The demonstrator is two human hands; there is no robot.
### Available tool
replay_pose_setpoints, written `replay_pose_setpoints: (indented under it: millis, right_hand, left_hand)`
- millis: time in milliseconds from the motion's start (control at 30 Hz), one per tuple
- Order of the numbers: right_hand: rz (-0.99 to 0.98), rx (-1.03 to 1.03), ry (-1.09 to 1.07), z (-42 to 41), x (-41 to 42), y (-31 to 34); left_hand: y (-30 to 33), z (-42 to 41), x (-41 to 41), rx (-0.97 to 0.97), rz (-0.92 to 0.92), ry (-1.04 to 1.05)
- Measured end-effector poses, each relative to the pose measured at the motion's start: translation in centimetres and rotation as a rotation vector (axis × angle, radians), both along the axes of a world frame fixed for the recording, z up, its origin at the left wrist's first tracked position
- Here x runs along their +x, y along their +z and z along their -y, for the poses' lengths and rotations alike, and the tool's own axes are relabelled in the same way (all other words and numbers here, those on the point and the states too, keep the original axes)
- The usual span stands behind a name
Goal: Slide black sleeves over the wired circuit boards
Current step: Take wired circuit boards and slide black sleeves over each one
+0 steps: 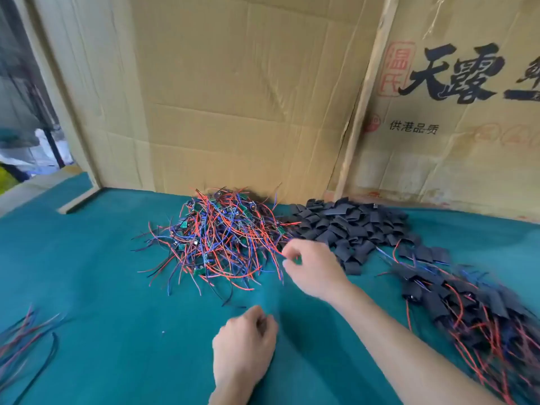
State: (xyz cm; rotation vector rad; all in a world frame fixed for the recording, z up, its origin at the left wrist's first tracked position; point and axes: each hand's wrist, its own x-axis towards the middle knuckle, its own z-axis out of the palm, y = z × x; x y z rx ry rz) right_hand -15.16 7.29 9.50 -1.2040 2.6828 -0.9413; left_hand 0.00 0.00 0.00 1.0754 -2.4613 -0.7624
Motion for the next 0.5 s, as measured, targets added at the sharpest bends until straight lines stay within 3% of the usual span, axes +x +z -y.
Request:
replay_pose_setpoints:
  millis: [200,400,500]
  right_hand:
    - [0.165,0.023,-0.173,8.7,-4.8,-3.3]
    - [0.237,-0.168,-0.137,7.3,-5.7,-4.5]
    - [0.362,-0.340,-0.115,4.3,-5.5,-3.6]
  left_hand:
    - [-1.4,0.5,-0.7,0.040,-0.091,0.045]
    - [-1.5,0.4,-0.6,0.047,-0.089,0.042]
    - [0.0,0.9,-0.5,0.147,-0.137,0.009]
